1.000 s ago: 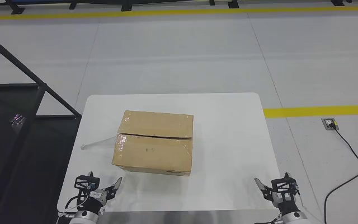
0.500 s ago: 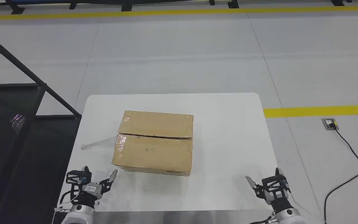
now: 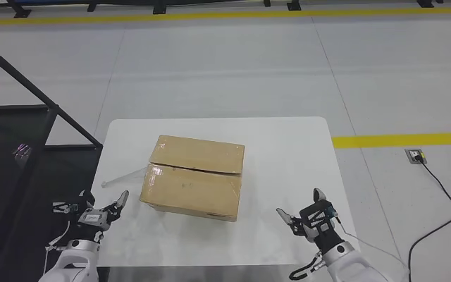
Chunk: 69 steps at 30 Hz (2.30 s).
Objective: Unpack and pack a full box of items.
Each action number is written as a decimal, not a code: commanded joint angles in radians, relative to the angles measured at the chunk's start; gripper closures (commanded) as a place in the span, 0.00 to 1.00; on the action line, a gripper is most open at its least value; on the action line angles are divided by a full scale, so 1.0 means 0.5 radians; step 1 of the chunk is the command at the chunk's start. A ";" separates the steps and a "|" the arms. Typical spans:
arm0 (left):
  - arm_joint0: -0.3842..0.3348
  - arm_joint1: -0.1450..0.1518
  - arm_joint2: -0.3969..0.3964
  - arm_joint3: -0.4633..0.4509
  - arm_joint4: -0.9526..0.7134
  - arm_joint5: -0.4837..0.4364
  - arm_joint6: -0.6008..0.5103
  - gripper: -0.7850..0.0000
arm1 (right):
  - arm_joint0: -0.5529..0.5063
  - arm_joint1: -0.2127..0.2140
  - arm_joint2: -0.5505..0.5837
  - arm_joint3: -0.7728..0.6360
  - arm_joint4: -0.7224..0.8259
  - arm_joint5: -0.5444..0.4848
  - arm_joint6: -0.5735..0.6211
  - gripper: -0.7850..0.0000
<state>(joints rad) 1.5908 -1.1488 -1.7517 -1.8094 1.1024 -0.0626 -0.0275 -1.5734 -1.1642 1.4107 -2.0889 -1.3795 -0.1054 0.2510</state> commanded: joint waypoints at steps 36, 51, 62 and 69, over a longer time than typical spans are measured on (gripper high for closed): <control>-0.174 -0.059 0.333 0.196 0.289 0.203 0.091 0.00 | 1.005 -0.035 -0.325 1.012 2.096 -0.794 0.525 0.00; -0.025 -0.070 0.222 0.143 0.166 0.166 0.182 0.00 | 1.504 -0.121 -0.647 1.709 2.822 -1.171 0.907 0.00; 0.060 -0.076 0.191 0.029 0.163 0.077 0.274 0.00 | 1.417 0.017 -0.794 1.314 3.110 -1.512 1.416 0.00; 0.112 -0.064 0.151 -0.009 0.189 -0.213 0.382 0.00 | 1.323 0.227 -0.989 1.156 2.719 -1.636 1.292 0.00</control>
<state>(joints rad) 1.6431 -1.1826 -1.6745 -1.8150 1.1879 -0.1324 0.1580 -0.9107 -1.0626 0.9264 -1.5162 0.0074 -0.9215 0.8988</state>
